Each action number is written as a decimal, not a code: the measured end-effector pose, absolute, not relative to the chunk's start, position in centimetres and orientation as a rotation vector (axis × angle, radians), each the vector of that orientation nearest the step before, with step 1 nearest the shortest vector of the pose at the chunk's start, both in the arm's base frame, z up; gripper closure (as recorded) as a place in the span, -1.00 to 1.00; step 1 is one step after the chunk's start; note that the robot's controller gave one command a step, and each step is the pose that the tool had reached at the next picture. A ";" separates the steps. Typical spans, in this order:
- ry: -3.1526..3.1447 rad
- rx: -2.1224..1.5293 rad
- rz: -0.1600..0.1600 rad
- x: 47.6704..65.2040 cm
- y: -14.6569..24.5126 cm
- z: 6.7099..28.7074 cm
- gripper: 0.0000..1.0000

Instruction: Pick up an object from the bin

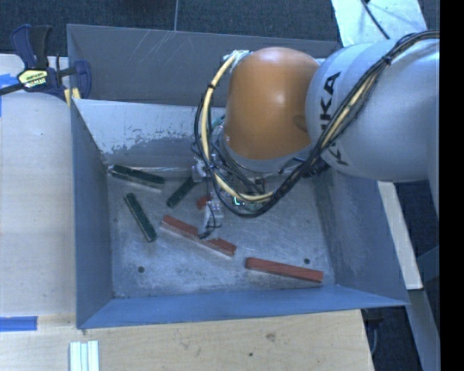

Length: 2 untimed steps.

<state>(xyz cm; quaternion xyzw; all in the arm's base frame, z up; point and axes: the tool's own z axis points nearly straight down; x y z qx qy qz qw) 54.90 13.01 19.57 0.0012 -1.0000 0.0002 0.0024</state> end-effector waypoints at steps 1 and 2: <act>-3.146 -0.014 -0.002 57.8 10.1 6.9 -1.00; -3.141 -0.002 -0.001 52.9 9.7 7.0 -1.00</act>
Offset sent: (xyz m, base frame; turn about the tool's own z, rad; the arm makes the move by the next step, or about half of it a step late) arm 0.0271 -0.0280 -0.1257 0.0087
